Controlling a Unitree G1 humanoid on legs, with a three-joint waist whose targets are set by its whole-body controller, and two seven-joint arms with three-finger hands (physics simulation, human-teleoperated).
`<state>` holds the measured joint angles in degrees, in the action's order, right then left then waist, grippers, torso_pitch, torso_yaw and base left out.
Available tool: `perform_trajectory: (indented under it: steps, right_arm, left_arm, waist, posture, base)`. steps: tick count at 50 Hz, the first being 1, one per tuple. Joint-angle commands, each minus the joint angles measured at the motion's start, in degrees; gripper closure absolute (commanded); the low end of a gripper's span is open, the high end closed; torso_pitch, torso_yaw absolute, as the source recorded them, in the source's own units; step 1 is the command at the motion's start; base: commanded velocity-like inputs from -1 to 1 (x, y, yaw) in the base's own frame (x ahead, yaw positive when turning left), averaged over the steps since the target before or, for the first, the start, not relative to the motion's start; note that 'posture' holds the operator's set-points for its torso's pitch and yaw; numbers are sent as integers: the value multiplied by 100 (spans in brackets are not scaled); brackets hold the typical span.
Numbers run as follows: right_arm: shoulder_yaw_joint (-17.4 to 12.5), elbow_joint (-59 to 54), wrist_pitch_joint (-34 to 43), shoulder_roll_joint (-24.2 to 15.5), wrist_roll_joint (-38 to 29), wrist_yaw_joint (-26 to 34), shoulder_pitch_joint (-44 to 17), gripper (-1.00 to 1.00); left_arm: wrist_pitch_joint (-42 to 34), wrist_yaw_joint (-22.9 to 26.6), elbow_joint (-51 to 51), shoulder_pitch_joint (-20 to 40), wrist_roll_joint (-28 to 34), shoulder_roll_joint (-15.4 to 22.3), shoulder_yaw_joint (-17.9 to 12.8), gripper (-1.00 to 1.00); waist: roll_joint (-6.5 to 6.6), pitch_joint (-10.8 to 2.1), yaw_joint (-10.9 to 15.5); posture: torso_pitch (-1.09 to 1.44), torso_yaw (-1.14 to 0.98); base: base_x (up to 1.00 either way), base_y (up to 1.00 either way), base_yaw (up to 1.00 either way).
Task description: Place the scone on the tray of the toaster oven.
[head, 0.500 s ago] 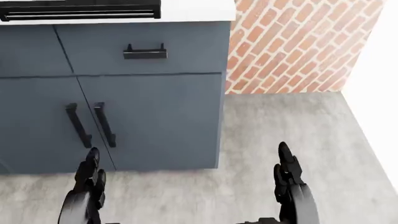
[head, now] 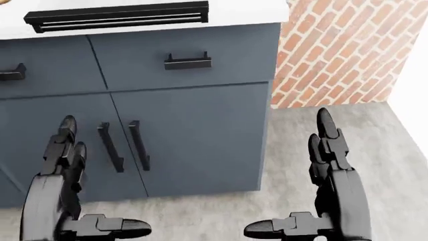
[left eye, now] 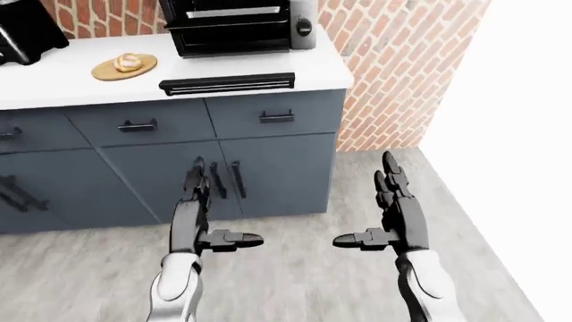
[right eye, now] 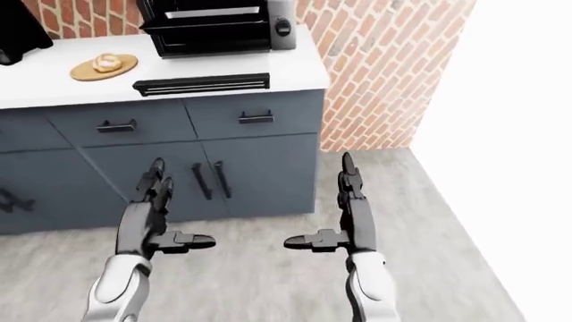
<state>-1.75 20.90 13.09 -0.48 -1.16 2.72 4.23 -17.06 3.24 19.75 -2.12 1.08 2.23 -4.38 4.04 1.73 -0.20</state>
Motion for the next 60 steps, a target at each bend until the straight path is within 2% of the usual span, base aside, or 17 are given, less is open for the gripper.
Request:
perform_trajectory:
  steps: [1, 7, 13, 14, 17, 20, 24, 25, 28, 29, 38, 39, 43, 45, 48, 50, 60]
  right_arm:
    - [-44, 265, -266, -40, 16, 25, -45, -100]
    - [-73, 1370, 748, -91, -51, 57, -200, -100]
    - [-54, 1516, 678, -66, -145, 78, -160, -100]
    - [-77, 1828, 1078, -87, -146, 81, -283, -100]
    - [-71, 1810, 864, -64, -166, 103, -152, -100]
    - [-120, 2214, 1334, -93, -173, 124, -289, -100]
    - [-98, 2368, 1519, -90, -197, 132, -365, -100]
    - [-84, 2225, 1238, -73, -203, 138, -236, -100]
    - [-120, 2436, 1577, -92, -179, 147, -387, -100]
    - [-74, 2135, 1053, -56, -194, 147, -176, -100]
    - [-172, 2727, 1875, -118, -154, 134, -554, -100]
    - [-122, 2446, 1364, -80, -170, 136, -321, -100]
    - [-143, 2709, 1744, -104, -152, 120, -477, -100]
    - [-127, 2717, 1671, -105, -171, 126, -428, -100]
    - [-185, 2928, 1893, -124, -158, 119, -519, -100]
    - [-179, 2920, 1789, -106, -149, 113, -462, -100]
    - [-280, 3317, 2442, -178, -95, 83, -790, -100]
  left_arm:
    - [-174, -7, 622, 124, 19, 3, -41, -100]
    - [-604, 113, 1366, -31, 143, 41, -158, -100]
    - [-1031, 250, 1952, -14, 186, 39, -351, -100]
    - [-1077, 278, 2056, -66, 212, 29, -332, -100]
    - [-1304, 335, 2291, -16, 246, 31, -351, -100]
    - [-1517, 330, 2455, 147, 238, 48, -407, -100]
    - [-1488, 283, 2423, 197, 258, 36, -349, -100]
    - [-1508, 267, 2448, 222, 249, 36, -370, -100]
    - [-1556, 240, 2471, 287, 260, 55, -371, -100]
    - [-1624, 227, 2508, 350, 260, 70, -380, -100]
    - [-1805, 217, 2629, 498, 283, 141, -432, -100]
    - [-1808, 209, 2644, 512, 290, 148, -447, -100]
    - [-1890, 207, 2736, 542, 303, 169, -468, -100]
    - [-1927, 218, 2807, 542, 291, 165, -474, -100]
    - [-1933, 224, 2817, 575, 313, 179, -464, -100]
    - [-1920, 232, 2808, 573, 348, 187, -432, -100]
    - [-1996, 228, 2899, 660, 371, 171, -382, -100]
  waist:
    - [4, -89, -11]
    - [-361, -47, 30]
    - [-811, -32, -12]
    - [-621, -38, -98]
    - [-760, -114, -76]
    - [-594, -70, -77]
    - [-129, -70, -95]
    - [171, -174, -85]
    - [-43, -52, -31]
    - [-117, -66, -13]
    - [-777, -53, -44]
    - [-657, -45, -117]
    - [-731, -146, -87]
    - [-632, -82, -97]
    - [-314, -6, -131]
    - [193, -155, -110]
    - [-425, 63, -47]
  posture:
    - [0, 0]
    - [0, 0]
    - [0, 0]
    - [0, 0]
    - [0, 0]
    - [0, 0]
    - [0, 0]
    - [0, 0]
    - [0, 0]
    - [0, 0]
    - [0, 0]
    - [0, 0]
    - [0, 0]
    - [0, 0]
    - [0, 0]
    - [0, 0]
    - [0, 0]
  base:
    - [0, 48, 0]
    - [0, 48, 0]
    - [0, 48, 0]
    - [0, 48, 0]
    - [0, 48, 0]
    - [0, 48, 0]
    - [0, 51, 0]
    - [0, 55, 0]
    - [0, 55, 0]
    - [0, 55, 0]
    - [0, 55, 0]
    - [0, 54, 0]
    - [0, 55, 0]
    - [3, 55, 0]
    - [3, 55, 0]
    - [4, 55, 0]
    - [10, 53, 0]
